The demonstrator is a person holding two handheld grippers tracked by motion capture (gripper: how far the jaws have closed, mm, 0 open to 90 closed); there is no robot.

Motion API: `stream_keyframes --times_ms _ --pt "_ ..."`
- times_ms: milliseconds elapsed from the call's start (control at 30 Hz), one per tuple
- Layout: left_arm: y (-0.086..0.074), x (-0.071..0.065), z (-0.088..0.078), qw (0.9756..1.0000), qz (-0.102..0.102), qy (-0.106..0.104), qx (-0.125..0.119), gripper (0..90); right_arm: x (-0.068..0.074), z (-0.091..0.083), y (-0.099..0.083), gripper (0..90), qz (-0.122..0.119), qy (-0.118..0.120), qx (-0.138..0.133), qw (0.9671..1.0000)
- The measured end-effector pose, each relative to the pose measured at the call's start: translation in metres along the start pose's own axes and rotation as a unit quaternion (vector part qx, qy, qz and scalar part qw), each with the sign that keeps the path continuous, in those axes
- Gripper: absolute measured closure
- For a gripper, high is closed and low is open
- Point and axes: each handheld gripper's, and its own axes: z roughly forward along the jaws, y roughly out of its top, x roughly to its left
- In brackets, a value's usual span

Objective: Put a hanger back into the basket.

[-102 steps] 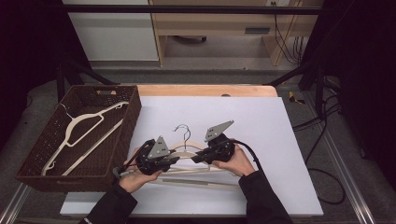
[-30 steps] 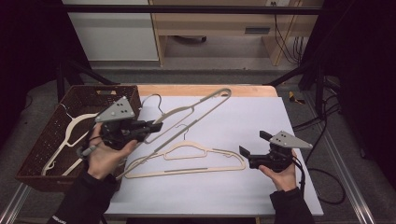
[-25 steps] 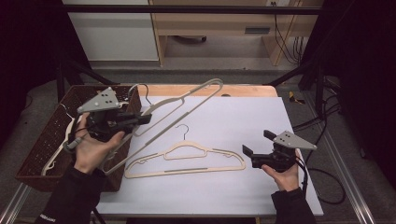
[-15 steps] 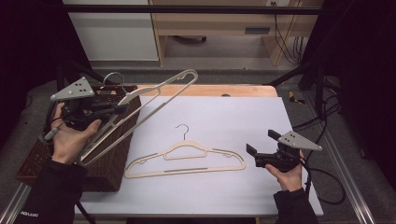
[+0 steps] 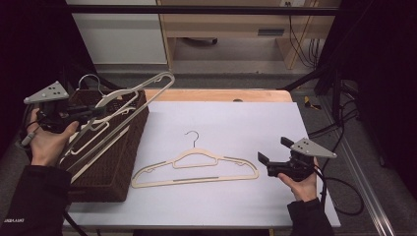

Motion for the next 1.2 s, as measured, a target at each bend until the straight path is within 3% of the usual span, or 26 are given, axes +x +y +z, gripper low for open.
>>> stream_keyframes --times_ms 367,800,900,1000,1200 --pt "-0.032 0.036 -0.007 0.9986 -0.021 0.026 0.04 86.0 0.0 0.003 -0.001 2.7 0.0 0.001 0.004 1.0" --pt "-0.068 0.062 -0.025 0.9962 -0.058 0.053 0.038 85.9 0.002 0.005 -0.002 2.7 0.0 0.003 0.009 1.0" --pt "-0.068 0.062 -0.021 0.9961 -0.056 0.051 0.045 86.0 0.002 0.006 -0.002 2.7 0.0 0.003 0.009 1.0" --pt "-0.07 0.059 -0.01 0.9941 -0.048 0.057 0.079 86.0 0.002 0.005 -0.002 2.7 -0.001 0.003 0.009 1.0" --pt "-0.093 0.062 0.009 0.9911 -0.073 0.05 0.1 85.9 0.002 0.005 -0.002 2.7 -0.001 0.006 0.007 1.0"
